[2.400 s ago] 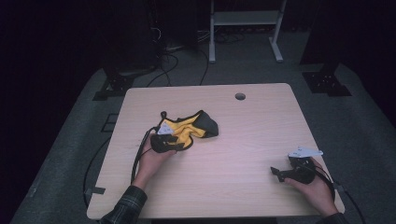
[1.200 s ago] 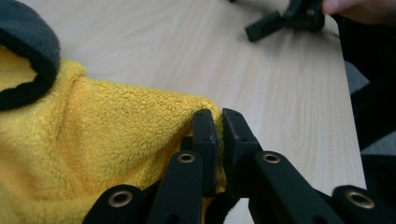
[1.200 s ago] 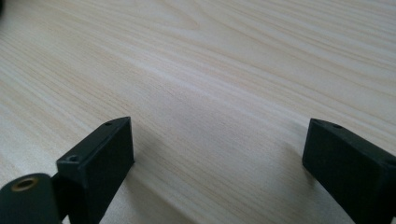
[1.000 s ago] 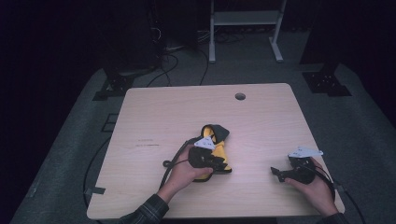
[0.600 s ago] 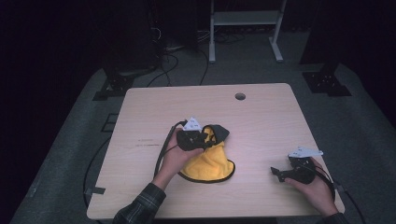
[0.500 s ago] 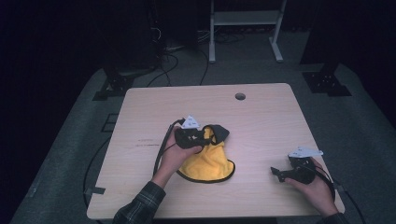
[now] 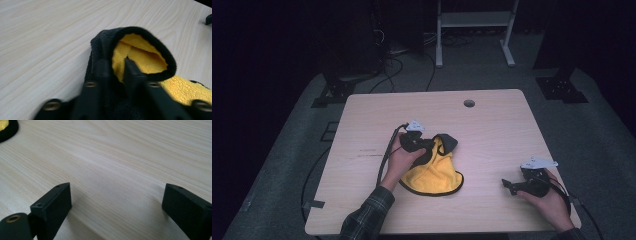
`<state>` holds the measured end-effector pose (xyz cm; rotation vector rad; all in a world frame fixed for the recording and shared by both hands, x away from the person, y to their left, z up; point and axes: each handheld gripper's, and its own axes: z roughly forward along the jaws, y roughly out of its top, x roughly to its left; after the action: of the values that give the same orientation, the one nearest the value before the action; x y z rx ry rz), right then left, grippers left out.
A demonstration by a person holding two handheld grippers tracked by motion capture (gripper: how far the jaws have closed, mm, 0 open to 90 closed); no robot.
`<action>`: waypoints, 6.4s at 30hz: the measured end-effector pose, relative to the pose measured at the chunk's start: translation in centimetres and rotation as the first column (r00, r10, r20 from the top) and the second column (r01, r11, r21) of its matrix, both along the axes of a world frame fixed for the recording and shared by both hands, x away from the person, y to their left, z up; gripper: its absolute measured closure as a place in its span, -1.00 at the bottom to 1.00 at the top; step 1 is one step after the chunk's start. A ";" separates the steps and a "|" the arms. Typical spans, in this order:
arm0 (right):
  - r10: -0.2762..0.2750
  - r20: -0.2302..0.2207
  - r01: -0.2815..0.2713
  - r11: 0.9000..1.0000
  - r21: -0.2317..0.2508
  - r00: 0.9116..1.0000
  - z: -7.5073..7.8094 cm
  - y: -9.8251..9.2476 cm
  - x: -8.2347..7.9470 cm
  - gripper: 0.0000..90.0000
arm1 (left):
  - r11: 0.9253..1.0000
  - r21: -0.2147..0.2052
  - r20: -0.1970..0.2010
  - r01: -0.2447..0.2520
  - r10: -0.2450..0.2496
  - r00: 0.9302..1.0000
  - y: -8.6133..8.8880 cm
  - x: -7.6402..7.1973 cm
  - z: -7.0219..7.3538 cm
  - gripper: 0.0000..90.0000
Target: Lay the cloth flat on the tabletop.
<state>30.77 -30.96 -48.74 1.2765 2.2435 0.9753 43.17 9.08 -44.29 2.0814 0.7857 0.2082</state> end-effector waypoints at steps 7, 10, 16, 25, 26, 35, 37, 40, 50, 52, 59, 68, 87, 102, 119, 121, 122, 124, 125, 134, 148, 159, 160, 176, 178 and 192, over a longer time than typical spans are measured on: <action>0.000 -0.001 0.000 1.000 0.002 1.000 0.0 0.0 0.0 -0.82 | 0.998 -0.055 0.031 -0.008 0.009 0.999 1.1 -0.7 2.0 0.96; 0.000 -0.001 0.000 1.000 0.002 1.000 0.0 0.0 0.0 -0.82 | 0.996 -0.086 0.078 -0.031 0.038 0.996 2.9 -1.2 4.1 0.95; 0.000 -0.001 0.000 1.000 0.003 1.000 0.0 0.0 0.0 -0.82 | 0.990 -0.109 0.107 -0.085 0.096 0.990 5.9 -1.5 5.7 0.95; -0.001 0.000 0.001 1.000 0.002 1.000 0.0 0.0 0.0 -0.81 | 0.977 -0.082 0.102 -0.196 0.204 0.974 11.5 -1.7 5.6 0.95; -0.004 0.001 0.004 1.000 0.003 1.000 0.0 0.0 -0.1 -0.79 | 0.972 -0.056 0.098 -0.227 0.232 0.968 12.5 -1.8 5.2 0.95; 0.019 -0.008 -0.018 1.000 0.016 1.000 0.8 -0.1 -0.2 -0.30 | 0.953 0.060 0.012 -0.296 0.295 0.955 15.2 -2.1 1.5 0.87; 0.027 0.003 -0.027 1.000 0.017 1.000 1.0 0.1 -0.2 -0.29 | 0.950 0.070 0.020 -0.303 0.302 0.953 15.3 -2.2 1.4 0.67; 0.067 0.031 -0.068 0.996 0.060 0.997 1.8 1.1 -0.4 -0.24 | 0.946 0.050 0.036 -0.319 0.317 0.948 15.8 -3.1 1.6 0.39; 0.226 0.067 -0.234 0.960 0.153 0.972 3.3 6.6 -0.3 -0.02 | 0.954 0.051 0.027 -0.296 0.294 0.955 15.4 -5.7 0.9 0.18; 0.264 0.065 -0.271 0.951 0.151 0.962 3.4 8.2 -0.1 -0.01 | 0.956 0.058 0.024 -0.288 0.287 0.958 15.3 -6.0 0.8 0.20; 0.366 0.070 -0.373 0.915 0.155 0.928 3.7 12.9 -0.2 0.03 | 0.966 0.069 0.029 -0.249 0.248 0.968 14.4 -7.1 0.6 0.18; 0.484 0.043 -0.486 0.867 0.111 0.874 2.5 19.5 -0.1 0.09 | 0.971 0.061 0.032 -0.231 0.229 0.973 13.8 -7.3 0.6 0.21; 0.448 -0.067 -0.450 0.892 -0.029 0.892 1.7 18.5 1.6 0.89 | 0.977 0.041 0.055 -0.210 0.208 0.977 13.1 -7.5 1.4 0.23; 0.212 -0.081 -0.216 0.975 -0.049 0.974 2.0 9.6 6.2 0.89 | 0.991 0.029 0.070 -0.128 0.125 0.990 9.8 -7.9 2.0 0.23; 0.292 -0.038 -0.287 0.953 0.101 0.956 3.3 9.8 1.5 0.12 | 0.992 0.125 0.090 0.020 -0.032 0.995 1.5 -6.8 1.4 0.10; 0.330 -0.045 -0.325 0.940 0.103 0.943 2.9 10.5 0.5 0.06 | 0.989 0.146 0.086 0.021 -0.034 0.996 1.1 -6.4 0.9 0.09; 0.347 -0.045 -0.342 0.935 0.098 0.937 2.8 10.8 0.0 0.04 | 0.987 0.158 0.086 0.021 -0.035 0.996 1.0 -6.2 0.7 0.09; 0.381 -0.052 -0.375 0.922 0.099 0.923 2.7 11.4 -0.8 0.02 | 0.982 0.189 0.086 0.017 -0.034 0.996 0.8 -5.8 0.3 0.18; 0.396 -0.054 -0.390 0.916 0.097 0.917 2.5 11.7 -1.2 0.02 | 0.980 0.200 0.081 0.013 -0.030 0.996 0.8 -5.6 0.2 0.31; 0.455 -0.075 -0.457 0.889 -0.022 0.888 1.6 13.4 -2.0 0.33 | 0.988 0.138 0.049 -0.068 0.062 0.997 3.2 -5.0 1.1 0.95; 0.447 -0.074 -0.451 0.891 -0.048 0.891 1.8 13.2 -1.6 0.65 | 0.971 0.140 -0.084 -0.195 0.208 0.975 10.3 -5.4 -1.3 0.78; 0.449 -0.073 -0.453 0.890 -0.051 0.890 1.8 13.2 -1.6 0.64 | 0.991 0.109 0.042 -0.079 0.075 0.996 6.2 -6.4 1.9 0.45; 0.450 -0.071 -0.454 0.890 -0.053 0.890 1.8 13.2 -1.6 0.63 | 0.989 0.130 0.036 -0.074 0.070 0.997 5.7 -6.3 1.5 0.42; 0.491 -0.084 -0.496 0.866 -0.057 0.867 1.9 14.0 -3.1 0.42 | 0.975 0.195 -0.007 -0.109 0.112 0.994 5.3 -5.1 -0.1 0.95; 0.489 -0.084 -0.495 0.867 -0.064 0.868 1.9 14.0 -3.0 0.54 | 0.979 0.153 0.004 -0.132 0.133 0.991 6.3 -5.2 0.6 0.95; 0.372 -0.004 -0.372 0.927 -0.048 0.928 4.3 12.2 0.4 0.87 | 0.964 0.085 -0.046 -0.253 0.257 0.965 12.7 -5.4 0.2 0.78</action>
<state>31.13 -18.79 -44.39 0.8383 2.5441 1.0403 37.75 21.73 -44.08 2.0620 1.0974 0.3267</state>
